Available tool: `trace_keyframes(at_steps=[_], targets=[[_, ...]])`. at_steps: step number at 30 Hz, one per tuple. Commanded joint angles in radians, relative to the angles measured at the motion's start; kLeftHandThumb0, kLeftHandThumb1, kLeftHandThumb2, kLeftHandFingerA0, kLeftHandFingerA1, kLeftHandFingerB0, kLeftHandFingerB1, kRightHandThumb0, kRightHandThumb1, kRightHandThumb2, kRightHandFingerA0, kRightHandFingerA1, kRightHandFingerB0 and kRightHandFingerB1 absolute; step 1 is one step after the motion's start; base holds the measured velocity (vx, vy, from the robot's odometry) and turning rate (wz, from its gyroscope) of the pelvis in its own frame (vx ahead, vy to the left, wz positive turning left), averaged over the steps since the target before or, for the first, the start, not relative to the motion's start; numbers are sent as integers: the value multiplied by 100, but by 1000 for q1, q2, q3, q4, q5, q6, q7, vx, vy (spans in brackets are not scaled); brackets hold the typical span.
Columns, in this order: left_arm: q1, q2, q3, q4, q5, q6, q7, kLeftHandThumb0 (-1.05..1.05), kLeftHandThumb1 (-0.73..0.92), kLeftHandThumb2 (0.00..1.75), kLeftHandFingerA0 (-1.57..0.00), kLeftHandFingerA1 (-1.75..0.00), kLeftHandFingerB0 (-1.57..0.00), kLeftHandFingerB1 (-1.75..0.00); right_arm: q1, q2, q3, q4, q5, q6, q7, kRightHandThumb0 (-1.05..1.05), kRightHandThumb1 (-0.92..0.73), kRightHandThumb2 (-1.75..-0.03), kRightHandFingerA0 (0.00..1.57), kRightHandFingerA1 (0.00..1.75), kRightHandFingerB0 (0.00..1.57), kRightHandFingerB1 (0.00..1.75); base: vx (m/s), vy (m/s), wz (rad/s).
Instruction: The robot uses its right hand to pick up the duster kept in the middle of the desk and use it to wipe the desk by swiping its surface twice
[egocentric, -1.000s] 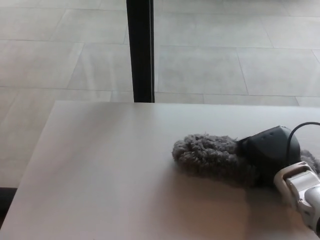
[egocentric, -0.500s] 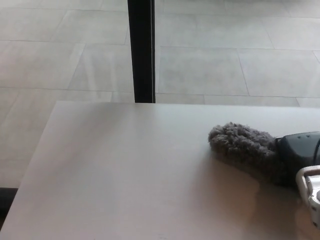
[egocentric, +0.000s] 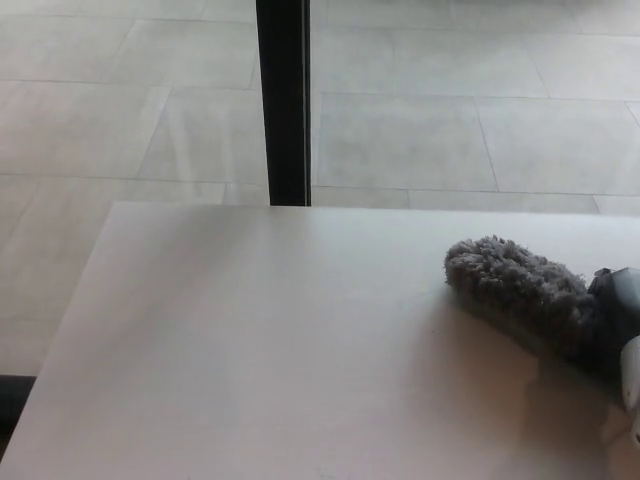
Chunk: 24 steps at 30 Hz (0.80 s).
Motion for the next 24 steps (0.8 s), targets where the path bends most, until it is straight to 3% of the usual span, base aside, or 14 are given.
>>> trace_keyframes(at_steps=[1,3,4,5,6,8,9,11,12,13,14,16,17,24], targets=[[4,12,-2,-5,-10,-4,2,-91,87,90,-27,-57,-19,-44,38,-15,-29,-18,108,-65,153,-39,-57,-60,81,129,72,77,0,0,0],[2,13,2,-3,-15,2,-5,-88,92,84,-24,-55,-14,-41,29,-12,-25,-32,111,-66,184,-45,-61,-57,80,96,75,58,0,0,0],[2,13,4,-2,-18,5,-10,-87,92,84,-23,-54,-14,-41,31,-12,-29,-45,120,-78,196,-45,-59,-57,79,86,60,51,0,0,0],[2,16,3,-1,-17,5,-9,-83,82,117,-25,-59,-14,-49,36,-8,-48,-72,150,-87,227,-47,-60,-58,69,75,48,43,0,0,0],[3,16,1,-3,-14,3,-6,-86,92,83,-29,-56,-17,-41,30,-7,-44,-87,152,-73,267,-63,-53,-83,24,54,19,43,0,0,0],[3,16,-2,-6,-11,0,-1,-86,92,83,-29,-56,-17,-41,23,-9,-30,-106,145,-54,313,-63,-53,-83,24,54,19,43,0,0,0],[6,18,-2,-14,-12,0,-2,-87,92,83,-31,-57,-19,-41,20,-33,18,-168,106,-50,372,-99,-67,-99,0,10,0,0,0,0,0],[6,20,0,-14,-14,2,-2,-87,92,83,-31,-57,-19,-41,18,-38,28,-187,100,-42,392,-99,-67,-99,0,10,0,0,0,0,0],[3,22,4,-4,-18,3,-9,-87,92,85,-29,-57,-16,-41,10,-56,46,-226,87,-35,435,-94,-80,-64,0,0,0,0,0,0,0],[4,22,4,-5,-18,0,-12,-83,83,119,-29,-61,-14,-49,9,-65,49,-252,85,-29,452,-97,-81,-66,0,0,0,0,0,0,0],[6,21,3,-7,-18,-1,-14,-89,92,85,-31,-58,-17,-41,10,-73,51,-274,83,-19,464,-101,-66,-94,0,0,0,0,0,0,0],[5,22,1,-9,-16,1,-13,-89,92,86,-30,-57,-16,-41,13,-88,55,-312,80,-10,482,-105,-68,-94,0,0,0,0,0,0,0],[8,20,-2,-11,-12,-4,-9,-89,92,86,-31,-58,-17,-41,10,-106,46,-350,91,5,521,-105,-84,-69,0,0,0,0,0,0,0],[19,20,-4,-16,-11,-5,0,-87,92,84,-29,-56,-18,-41,32,-208,-3,-509,147,10,659,-105,-86,-72,0,0,0,0,0,0,0]])
